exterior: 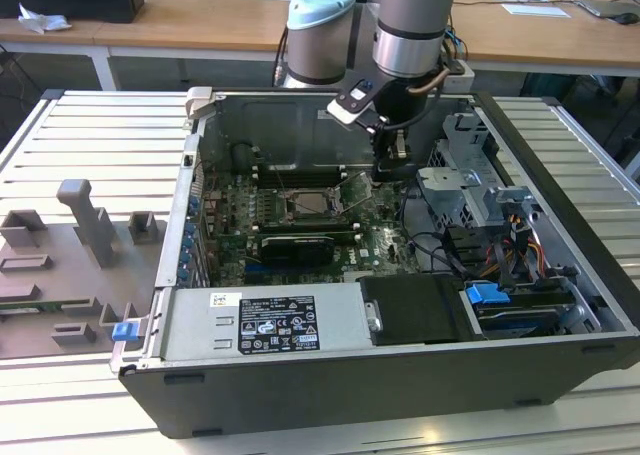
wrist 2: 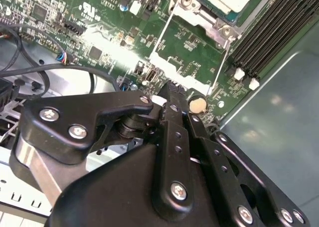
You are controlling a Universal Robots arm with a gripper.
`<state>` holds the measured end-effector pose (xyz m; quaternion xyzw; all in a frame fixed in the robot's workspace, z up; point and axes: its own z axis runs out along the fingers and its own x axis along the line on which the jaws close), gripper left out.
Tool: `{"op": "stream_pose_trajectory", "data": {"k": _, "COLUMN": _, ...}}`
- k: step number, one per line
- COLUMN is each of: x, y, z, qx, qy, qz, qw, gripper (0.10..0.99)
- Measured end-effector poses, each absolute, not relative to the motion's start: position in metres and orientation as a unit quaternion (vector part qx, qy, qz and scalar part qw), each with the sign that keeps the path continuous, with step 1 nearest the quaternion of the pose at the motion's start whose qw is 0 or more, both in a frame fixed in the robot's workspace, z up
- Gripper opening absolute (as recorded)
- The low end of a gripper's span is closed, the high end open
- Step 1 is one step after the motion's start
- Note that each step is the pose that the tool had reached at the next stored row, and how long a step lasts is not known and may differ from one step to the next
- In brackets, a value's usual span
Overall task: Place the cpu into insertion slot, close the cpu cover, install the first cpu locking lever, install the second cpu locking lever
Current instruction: 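Close the cpu cover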
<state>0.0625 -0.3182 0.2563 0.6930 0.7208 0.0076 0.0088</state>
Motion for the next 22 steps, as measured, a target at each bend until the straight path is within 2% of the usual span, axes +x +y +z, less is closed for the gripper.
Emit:
{"op": "stream_pose_trajectory", "data": {"k": 9, "x": 0.07, "y": -0.318, "z": 0.245, "qx": 0.693, "qy": 0.721, "qz": 0.007, "qw": 0.008, "gripper": 0.106}}
{"op": "stream_pose_trajectory", "data": {"k": 16, "x": 0.07, "y": -0.318, "z": 0.246, "qx": 0.693, "qy": 0.721, "qz": -0.004, "qw": -0.003, "gripper": 0.106}}
{"op": "stream_pose_trajectory", "data": {"k": 22, "x": 0.066, "y": -0.318, "z": 0.248, "qx": 0.693, "qy": 0.721, "qz": -0.006, "qw": -0.005, "gripper": 0.106}}
